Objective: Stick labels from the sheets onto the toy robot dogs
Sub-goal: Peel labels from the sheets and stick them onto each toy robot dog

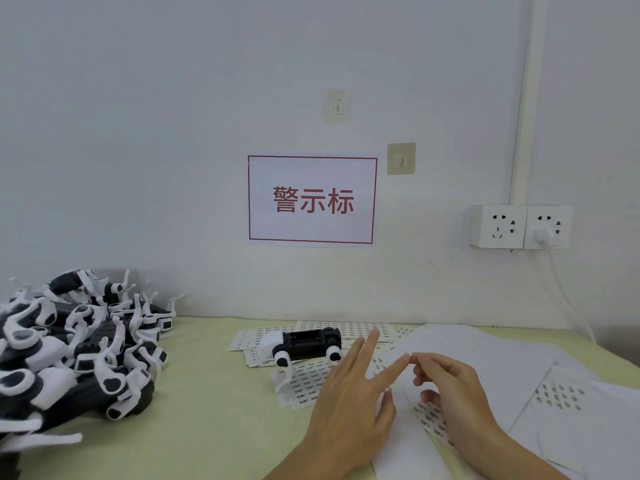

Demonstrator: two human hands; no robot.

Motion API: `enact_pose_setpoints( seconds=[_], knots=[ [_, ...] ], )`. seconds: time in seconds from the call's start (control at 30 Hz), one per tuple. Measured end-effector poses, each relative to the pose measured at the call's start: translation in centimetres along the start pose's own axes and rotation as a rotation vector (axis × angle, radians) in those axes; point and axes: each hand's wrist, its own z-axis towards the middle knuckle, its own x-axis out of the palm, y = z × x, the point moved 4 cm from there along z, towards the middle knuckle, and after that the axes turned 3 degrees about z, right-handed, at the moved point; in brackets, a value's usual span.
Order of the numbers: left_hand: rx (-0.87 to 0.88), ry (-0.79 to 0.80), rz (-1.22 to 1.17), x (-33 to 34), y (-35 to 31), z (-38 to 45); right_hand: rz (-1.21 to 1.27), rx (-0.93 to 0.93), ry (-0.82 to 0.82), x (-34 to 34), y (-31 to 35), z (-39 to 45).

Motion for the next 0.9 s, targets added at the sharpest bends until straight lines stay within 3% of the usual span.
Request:
enact_pose_setpoints(
  seconds=[0.3,0.57,0.9],
  knots=[
    [-0.036,-0.026,-0.089,-0.1,0.3,-0.1,-0.068,-0.056,0.065,0.4,0.5,-0.4],
    [-0.357,-0.149,-0.696,-1.5,1.8,0.3,-0.371,-0.228,0.295,2.5,0.8,-1.6],
    [-0.436,-0.181,-0.788,-1.5,2.2,0.4,-0.43,-0.248,0.348,2.8,0.7,-1.8]
  ],
)
